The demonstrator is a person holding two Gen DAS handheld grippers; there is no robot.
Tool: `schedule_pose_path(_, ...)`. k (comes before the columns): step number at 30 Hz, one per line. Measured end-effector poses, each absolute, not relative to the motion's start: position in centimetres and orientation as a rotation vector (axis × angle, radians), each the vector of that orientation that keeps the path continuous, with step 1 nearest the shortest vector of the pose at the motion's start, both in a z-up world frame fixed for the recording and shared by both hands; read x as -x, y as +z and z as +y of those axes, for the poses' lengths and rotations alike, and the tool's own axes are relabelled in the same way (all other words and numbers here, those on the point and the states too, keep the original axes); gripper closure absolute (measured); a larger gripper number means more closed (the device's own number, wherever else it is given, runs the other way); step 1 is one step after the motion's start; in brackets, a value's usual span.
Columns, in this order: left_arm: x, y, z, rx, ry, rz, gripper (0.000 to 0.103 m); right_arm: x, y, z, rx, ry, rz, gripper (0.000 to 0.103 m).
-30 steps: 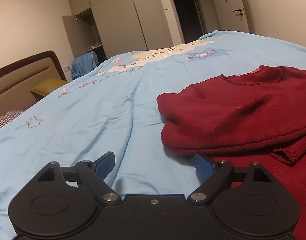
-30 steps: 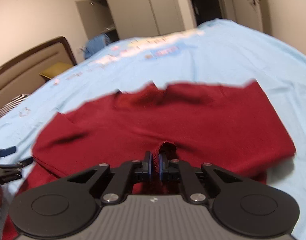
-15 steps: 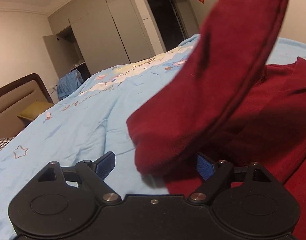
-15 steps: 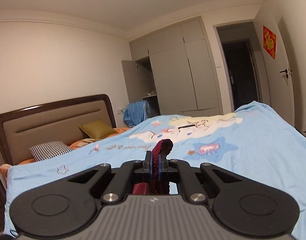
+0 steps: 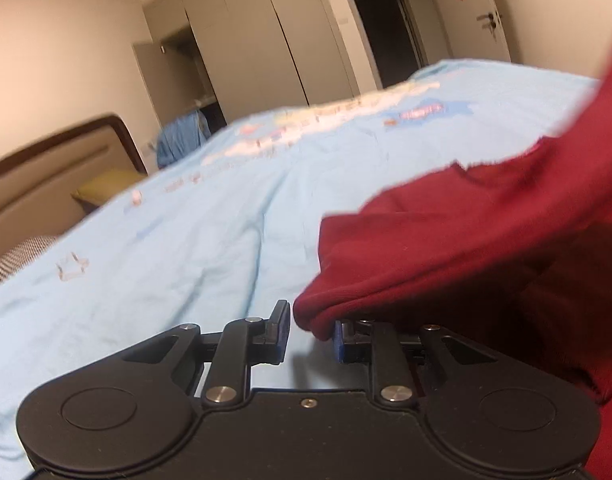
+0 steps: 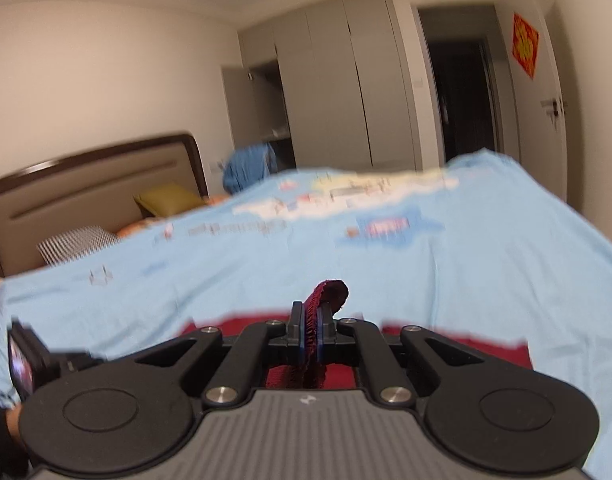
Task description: Fold small clothes
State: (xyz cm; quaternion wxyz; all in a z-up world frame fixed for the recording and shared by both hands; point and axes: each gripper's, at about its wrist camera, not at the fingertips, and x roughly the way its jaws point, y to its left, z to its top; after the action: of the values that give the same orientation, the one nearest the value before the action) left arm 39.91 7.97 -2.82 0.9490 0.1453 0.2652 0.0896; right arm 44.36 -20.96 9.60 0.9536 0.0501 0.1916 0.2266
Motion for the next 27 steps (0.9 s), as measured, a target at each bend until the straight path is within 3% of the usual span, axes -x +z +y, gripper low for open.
schedule_pose_path(8, -39.7, -3.5, 8.3, -0.321, 0.203, 0.629, 0.078, -42.2, 1.5, -22.0, -0.087, 0.396, 0.585, 0.096)
schedule_pose_path(11, -39.1, -3.2, 8.7, -0.303, 0.219, 0.643, 0.062, -41.2, 0.5, -21.8, -0.055, 0.385, 0.612, 0.093)
schedule_pose_path(13, -38.4, -3.0, 8.9, -0.306, 0.233, 0.643, 0.041, -40.6, 0.4, -22.1, -0.061, 0.379, 0.619, 0.089)
schedule_pose_path(14, -37.9, -2.9, 8.9, -0.307, 0.236, 0.644, 0.037, -40.3, 0.5, -22.4, -0.069, 0.380, 0.623, 0.085)
schedule_pose_path(16, -36.8, -2.5, 9.1, -0.300, 0.243, 0.649, 0.023, -39.7, 0.4, -23.2, -0.082, 0.376, 0.628, 0.066)
schedule_pose_path(18, -35.6, -2.1, 9.3, -0.278, 0.250, 0.655, 0.017, -38.8, 0.5, -24.0, -0.094, 0.372, 0.627, 0.047)
schedule_pose_path(19, -35.0, -2.0, 9.5, -0.260, 0.252, 0.660, 0.015, -38.3, 0.6, -24.3, -0.095, 0.371, 0.626, 0.044)
schedule_pose_path(24, -31.5, -1.0, 9.9, -0.188, 0.244, 0.656, 0.003, -34.8, 1.0, -25.5, -0.041, 0.373, 0.606, 0.013)
schedule_pose_path(27, -29.2, -0.6, 9.4, -0.172, 0.220, 0.641, 0.001, -32.2, 1.1, -25.6, 0.028, 0.372, 0.583, 0.004)
